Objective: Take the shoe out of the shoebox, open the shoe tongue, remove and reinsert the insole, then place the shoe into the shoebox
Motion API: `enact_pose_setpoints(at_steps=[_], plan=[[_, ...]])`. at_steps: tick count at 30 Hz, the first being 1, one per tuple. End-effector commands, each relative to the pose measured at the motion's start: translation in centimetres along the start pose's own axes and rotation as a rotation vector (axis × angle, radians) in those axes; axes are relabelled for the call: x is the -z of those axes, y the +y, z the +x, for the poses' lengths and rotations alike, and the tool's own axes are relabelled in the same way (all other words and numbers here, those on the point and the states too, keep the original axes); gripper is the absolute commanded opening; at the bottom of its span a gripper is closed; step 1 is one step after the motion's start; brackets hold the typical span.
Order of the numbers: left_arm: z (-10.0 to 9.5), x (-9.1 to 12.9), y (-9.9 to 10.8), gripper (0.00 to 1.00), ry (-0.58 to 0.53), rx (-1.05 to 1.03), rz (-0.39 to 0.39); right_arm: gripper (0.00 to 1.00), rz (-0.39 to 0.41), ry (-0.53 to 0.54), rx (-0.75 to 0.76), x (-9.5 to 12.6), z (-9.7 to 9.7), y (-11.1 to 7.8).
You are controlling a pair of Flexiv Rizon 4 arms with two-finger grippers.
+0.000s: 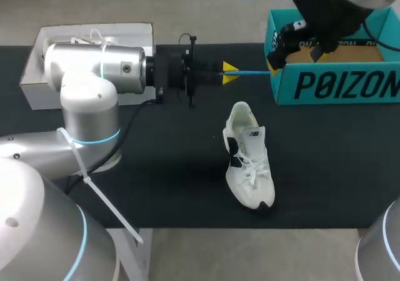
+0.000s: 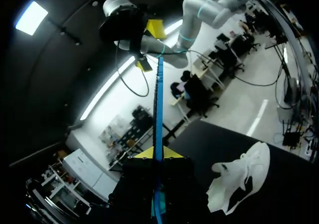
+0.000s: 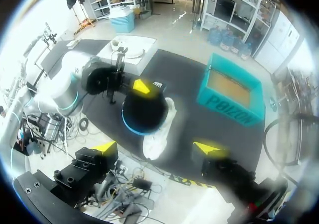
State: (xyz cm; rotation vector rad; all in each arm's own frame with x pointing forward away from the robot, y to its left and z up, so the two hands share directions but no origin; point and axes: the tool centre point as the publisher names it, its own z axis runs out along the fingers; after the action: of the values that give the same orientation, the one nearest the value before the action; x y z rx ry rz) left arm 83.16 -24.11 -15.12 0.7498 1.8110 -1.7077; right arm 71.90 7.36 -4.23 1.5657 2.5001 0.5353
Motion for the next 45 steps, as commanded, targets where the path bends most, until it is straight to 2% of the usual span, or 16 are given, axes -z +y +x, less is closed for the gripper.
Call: enact_pose_setpoints(at_steps=[1, 17, 19, 22, 23, 24, 25, 27, 28, 30, 36, 45], plan=[[0.3, -0.1, -0.1, 0.00, -0.007, 0.000, -0.004, 1.00, 0.004, 0.000, 0.000, -0.1, 0.0, 0.2], [0.3, -0.1, -0.1, 0.00, -0.007, 0.000, -0.004, 1.00, 0.004, 0.000, 0.000, -0.1, 0.0, 0.2], [-0.2, -0.5, -0.6, 0.00, -0.033, -0.185, 0.031, 1.00, 0.004, 0.000, 0.000, -0.1, 0.0, 0.2], [0.1, -1.4, -1.0, 0.00, 0.074, -0.380, 0.073, 1.00, 0.004, 0.000, 0.000, -0.1, 0.0, 0.2], [0.5, -1.6, -1.0, 0.00, 0.102, -0.384, 0.047, 1.00, 0.004, 0.000, 0.000, -0.1, 0.0, 0.2], [0.6, -1.7, -1.1, 0.00, 0.069, -0.462, 0.035, 1.00, 0.004, 0.000, 0.000, -0.1, 0.0, 0.2], [0.8, -1.8, -1.3, 0.00, 0.020, -0.523, 0.055, 1.00, 0.004, 0.000, 0.000, -0.1, 0.0, 0.2], [1.5, -1.6, -1.5, 0.00, 0.048, -0.571, -0.004, 1.00, 0.004, 0.000, 0.000, -0.1, 0.0, 0.2], [1.8, -1.4, -1.6, 0.00, 0.023, -0.622, -0.001, 1.00, 0.004, 0.000, 0.000, -0.1, 0.0, 0.2], [2.3, -1.2, -1.7, 0.00, 0.051, -0.671, -0.017, 1.00, 0.004, 0.000, 0.000, -0.1, 0.0, 0.2], [2.9, 0.0, -2.1, 0.00, 0.022, -0.785, -0.031, 1.00, 0.004, 0.000, 0.000, -0.1, 0.0, 0.2], [3.2, 0.7, -1.8, 0.00, 0.019, -0.861, 0.028, 1.00, 0.004, 0.000, 0.000, -0.1, 0.0, 0.2]])
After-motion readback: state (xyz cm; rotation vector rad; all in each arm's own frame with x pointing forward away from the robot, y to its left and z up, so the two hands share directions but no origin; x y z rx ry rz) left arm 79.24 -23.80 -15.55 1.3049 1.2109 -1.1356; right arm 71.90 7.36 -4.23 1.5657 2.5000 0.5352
